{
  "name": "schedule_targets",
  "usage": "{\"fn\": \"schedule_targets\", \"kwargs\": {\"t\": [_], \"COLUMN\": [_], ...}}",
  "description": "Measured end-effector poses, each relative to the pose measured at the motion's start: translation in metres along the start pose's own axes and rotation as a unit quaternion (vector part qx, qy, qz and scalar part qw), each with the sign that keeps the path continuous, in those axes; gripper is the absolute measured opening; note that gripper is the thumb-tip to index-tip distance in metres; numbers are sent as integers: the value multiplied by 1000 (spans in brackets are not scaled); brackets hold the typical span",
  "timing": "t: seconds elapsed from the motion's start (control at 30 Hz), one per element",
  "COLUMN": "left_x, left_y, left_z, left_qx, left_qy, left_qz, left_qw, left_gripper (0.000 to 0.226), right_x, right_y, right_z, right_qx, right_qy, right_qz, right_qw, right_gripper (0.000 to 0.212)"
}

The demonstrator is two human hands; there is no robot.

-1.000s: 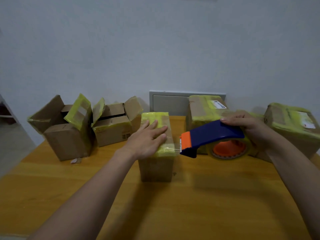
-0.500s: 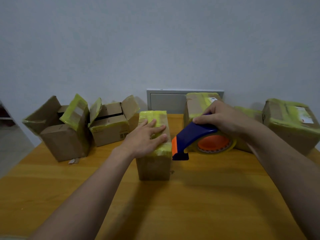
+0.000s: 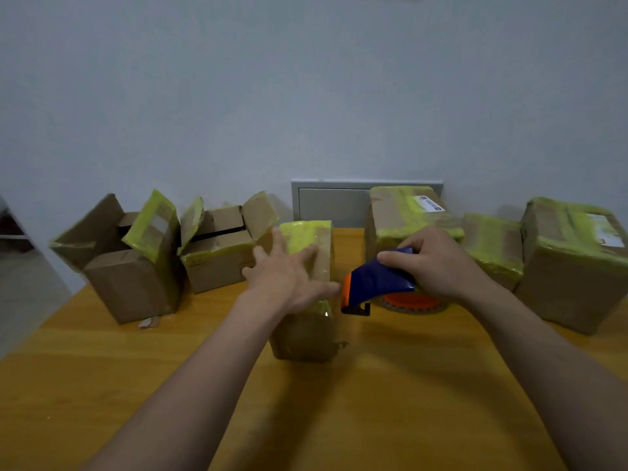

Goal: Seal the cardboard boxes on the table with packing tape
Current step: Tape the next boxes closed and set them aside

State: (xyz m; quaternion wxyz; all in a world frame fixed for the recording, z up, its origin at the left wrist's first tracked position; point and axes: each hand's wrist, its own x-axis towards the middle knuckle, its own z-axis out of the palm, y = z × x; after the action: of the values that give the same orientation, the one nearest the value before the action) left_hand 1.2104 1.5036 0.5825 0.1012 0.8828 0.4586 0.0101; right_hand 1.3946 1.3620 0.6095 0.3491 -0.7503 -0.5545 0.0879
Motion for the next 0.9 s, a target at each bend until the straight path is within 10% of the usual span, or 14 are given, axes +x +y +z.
{"fn": "schedule_targets", "kwargs": {"t": [0.27, 0.67, 0.9], "left_x": [-20, -17, 10], "left_y": [-55, -99, -85], "left_z": [-17, -20, 7], "left_qx": [-70, -209, -262], "left_qy": [24, -71, 100], "left_qz": [40, 178, 66], "left_qw": [996, 959, 958], "left_gripper": [104, 80, 34], "right_x": [-2, 29, 41], "right_y": [-24, -90, -82], "right_z": [-2, 76, 121], "right_qx": [196, 385, 363], "right_qy": [209, 284, 272], "right_qz": [5, 83, 76], "right_qw": [958, 874, 888], "right_gripper": [46, 40, 43]}}
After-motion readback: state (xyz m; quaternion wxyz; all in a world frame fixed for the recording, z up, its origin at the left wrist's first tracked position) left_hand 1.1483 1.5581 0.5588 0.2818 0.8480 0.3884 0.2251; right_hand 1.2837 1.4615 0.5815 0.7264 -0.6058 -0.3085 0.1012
